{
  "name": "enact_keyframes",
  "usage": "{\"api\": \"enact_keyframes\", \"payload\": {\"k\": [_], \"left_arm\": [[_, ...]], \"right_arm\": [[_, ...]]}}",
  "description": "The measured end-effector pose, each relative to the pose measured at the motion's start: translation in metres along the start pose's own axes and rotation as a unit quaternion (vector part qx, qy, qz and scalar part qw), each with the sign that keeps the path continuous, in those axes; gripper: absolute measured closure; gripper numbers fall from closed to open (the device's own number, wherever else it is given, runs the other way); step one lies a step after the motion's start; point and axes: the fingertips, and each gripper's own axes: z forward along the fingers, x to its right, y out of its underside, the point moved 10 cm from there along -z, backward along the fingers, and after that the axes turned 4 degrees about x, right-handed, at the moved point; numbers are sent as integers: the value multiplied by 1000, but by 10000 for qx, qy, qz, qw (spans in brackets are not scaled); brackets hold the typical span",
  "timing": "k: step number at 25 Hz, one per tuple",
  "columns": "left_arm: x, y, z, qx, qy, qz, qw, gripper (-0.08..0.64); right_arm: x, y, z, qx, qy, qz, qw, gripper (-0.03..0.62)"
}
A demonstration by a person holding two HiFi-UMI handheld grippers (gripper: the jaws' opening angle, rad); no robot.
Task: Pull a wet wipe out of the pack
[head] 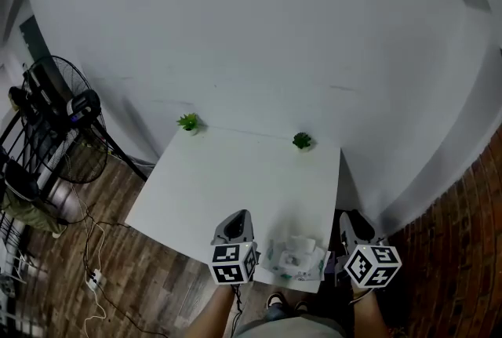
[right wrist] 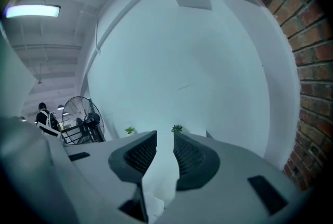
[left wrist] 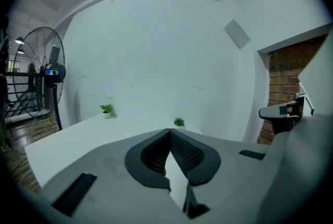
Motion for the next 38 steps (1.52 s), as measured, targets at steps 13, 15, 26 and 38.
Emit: {"api": "enact_keyframes", "payload": {"k": [13,15,26,38], "left_arm": [[-13,27,-34,-189,-865,-416,9952,558],[-12,34,-41,-251,-999,-436,9937,558],[-6,85,-81,-818,-1528,-574,9832,558],[-15,129,-105,-1019,-2120,-1107,9656,558]], "right_arm": [[-10,13,19,-589,-782,-189,9950,490],[-11,19,20,-733,-944,-216,9926,490],[-12,80,19,-1766,-1767,-240,9680,491],[-33,110,27,-2869,-2784,-1131,9096,504]]}}
